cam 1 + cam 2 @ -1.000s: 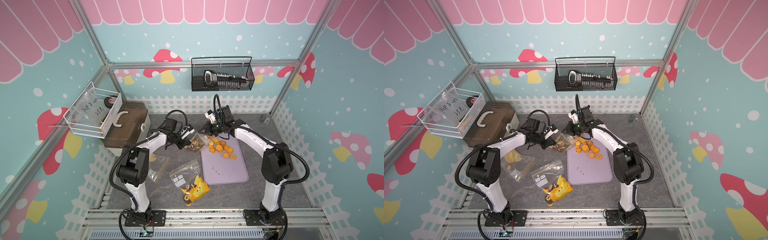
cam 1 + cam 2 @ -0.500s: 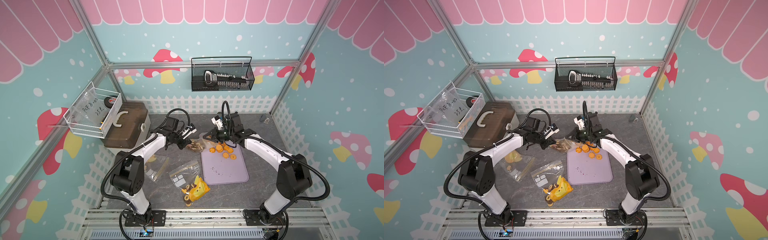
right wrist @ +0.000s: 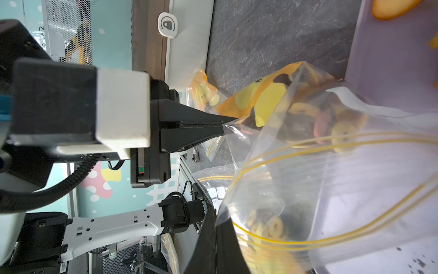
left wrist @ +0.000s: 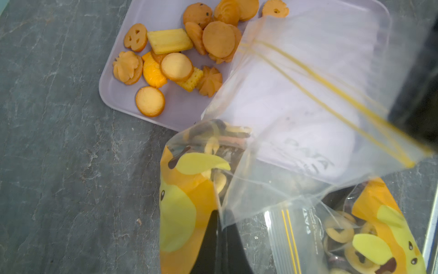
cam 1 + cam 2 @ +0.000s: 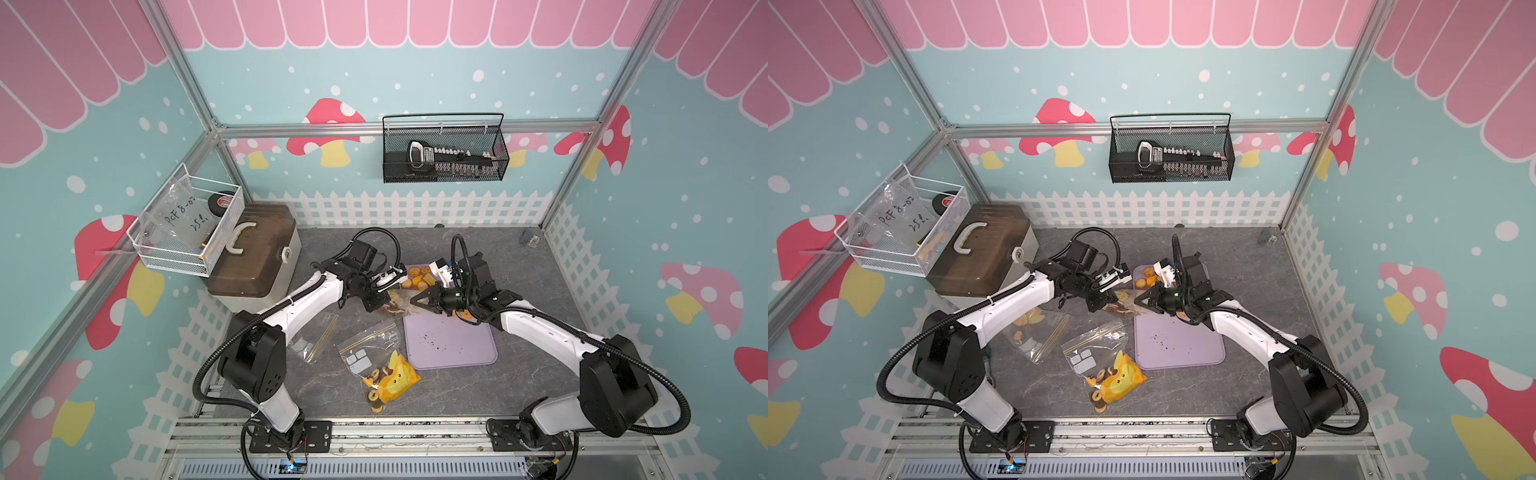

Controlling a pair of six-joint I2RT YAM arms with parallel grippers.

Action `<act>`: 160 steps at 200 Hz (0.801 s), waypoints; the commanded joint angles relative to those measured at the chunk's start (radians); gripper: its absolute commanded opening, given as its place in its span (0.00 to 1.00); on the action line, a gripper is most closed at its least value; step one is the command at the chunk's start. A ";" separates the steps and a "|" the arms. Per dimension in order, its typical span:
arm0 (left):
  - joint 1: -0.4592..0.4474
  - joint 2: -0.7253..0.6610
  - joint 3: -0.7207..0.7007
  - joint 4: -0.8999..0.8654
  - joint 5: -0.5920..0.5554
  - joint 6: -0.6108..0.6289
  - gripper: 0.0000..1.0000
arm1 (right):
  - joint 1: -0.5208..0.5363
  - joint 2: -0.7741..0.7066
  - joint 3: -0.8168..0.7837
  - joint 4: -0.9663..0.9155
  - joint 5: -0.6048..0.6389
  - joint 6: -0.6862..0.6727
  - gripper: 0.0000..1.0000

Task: Pour cookies out of the ziploc bag
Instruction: 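Pour the cookies out of the ziploc bag onto the tray.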

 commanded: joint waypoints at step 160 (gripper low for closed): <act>-0.220 0.095 0.221 -0.204 -0.113 0.075 0.00 | -0.097 -0.278 -0.357 0.011 0.161 0.049 0.04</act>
